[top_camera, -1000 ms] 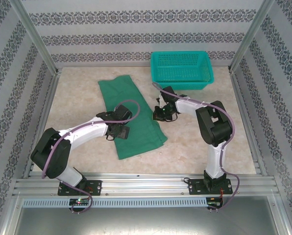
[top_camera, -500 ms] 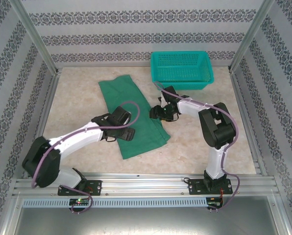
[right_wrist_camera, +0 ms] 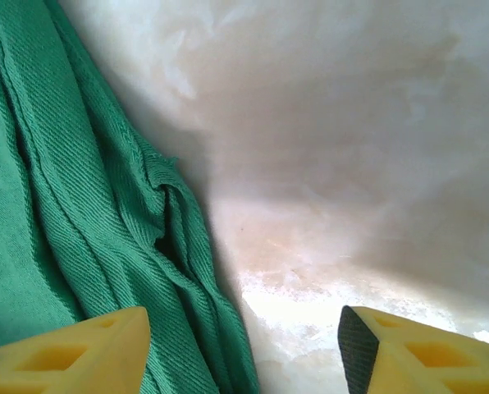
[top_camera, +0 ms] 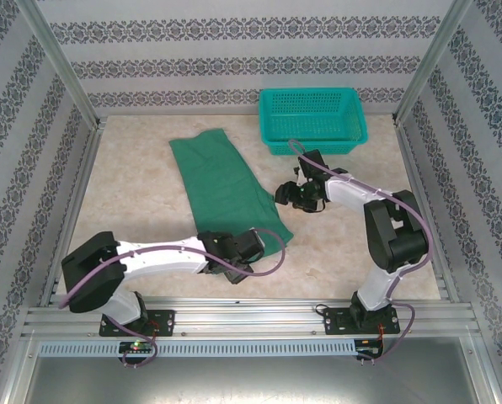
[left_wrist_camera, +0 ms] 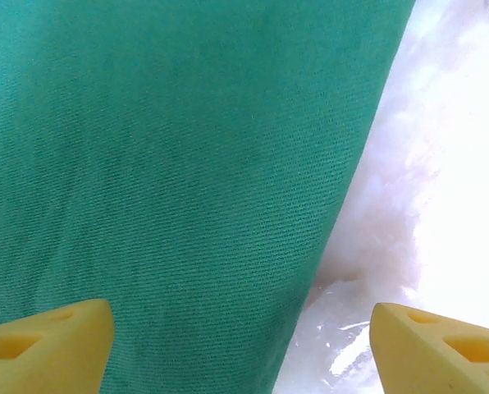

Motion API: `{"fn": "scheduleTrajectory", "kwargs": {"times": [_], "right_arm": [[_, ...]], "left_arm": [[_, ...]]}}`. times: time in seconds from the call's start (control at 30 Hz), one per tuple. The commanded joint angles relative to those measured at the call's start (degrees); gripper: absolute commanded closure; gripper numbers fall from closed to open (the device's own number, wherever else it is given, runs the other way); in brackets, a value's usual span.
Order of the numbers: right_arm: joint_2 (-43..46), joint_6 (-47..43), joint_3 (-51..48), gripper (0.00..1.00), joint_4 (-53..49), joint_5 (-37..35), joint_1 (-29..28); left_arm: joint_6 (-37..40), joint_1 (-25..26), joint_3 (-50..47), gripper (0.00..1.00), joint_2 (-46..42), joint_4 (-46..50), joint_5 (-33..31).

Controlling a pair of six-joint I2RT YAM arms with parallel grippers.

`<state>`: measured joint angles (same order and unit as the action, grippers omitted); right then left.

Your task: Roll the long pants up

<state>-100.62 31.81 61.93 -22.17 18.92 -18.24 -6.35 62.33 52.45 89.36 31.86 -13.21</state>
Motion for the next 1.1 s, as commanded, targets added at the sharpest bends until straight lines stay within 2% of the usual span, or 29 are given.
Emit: {"fn": "scheduleTrajectory", "kwargs": {"times": [0.0,0.13,0.3,0.4,0.47,0.53,0.63,0.67,0.7,0.8,0.87,1.0,1.07], "right_arm": [[2.22,1.31,-1.89,0.36,0.88,0.73,0.64],[3.14,1.91,-3.14,0.36,2.04,0.90,0.88],[2.97,2.35,-4.10,0.37,2.89,1.28,1.10],[2.97,2.26,-3.97,0.37,2.62,1.30,1.16],[2.89,2.28,-3.99,0.37,2.56,0.95,1.30],[2.58,2.35,-3.69,0.37,2.23,1.06,1.54],[2.52,2.31,-3.46,0.38,1.98,1.02,1.74],[2.59,2.30,-3.41,0.37,1.83,1.11,1.87],[2.68,2.37,-3.24,0.38,1.56,0.99,1.87],[3.12,2.29,-2.73,0.38,0.84,0.85,2.22],[3.49,2.28,-2.35,0.38,0.74,0.86,2.50],[3.67,1.94,-1.06,0.38,-0.21,0.77,3.37],[3.66,1.70,-0.48,0.38,-0.58,0.77,3.79]], "left_arm": [[2.78,0.80,4.15,0.19,4.01,5.58,-6.29],[3.85,0.68,5.93,0.20,10.04,7.00,-11.78],[4.93,0.60,8.18,0.24,15.38,8.92,-12.03],[4.94,0.30,7.76,0.32,14.93,8.83,-11.22],[6.31,-0.32,8.03,0.53,14.55,9.00,-6.56],[6.55,-0.70,8.82,0.70,14.94,9.40,-4.15],[7.26,-1.06,9.58,0.82,14.59,10.44,-2.30],[7.87,-1.18,10.17,0.92,14.08,11.33,-0.42],[8.06,-1.37,11.10,0.94,13.51,12.35,0.67],[8.89,-1.73,14.84,0.96,11.23,16.29,4.23],[9.53,-3.04,18.18,0.96,10.17,18.87,9.64],[10.33,-8.04,24.35,0.95,10.79,23.13,18.60],[10.39,-11.02,26.20,0.95,11.88,24.48,20.29]]}}
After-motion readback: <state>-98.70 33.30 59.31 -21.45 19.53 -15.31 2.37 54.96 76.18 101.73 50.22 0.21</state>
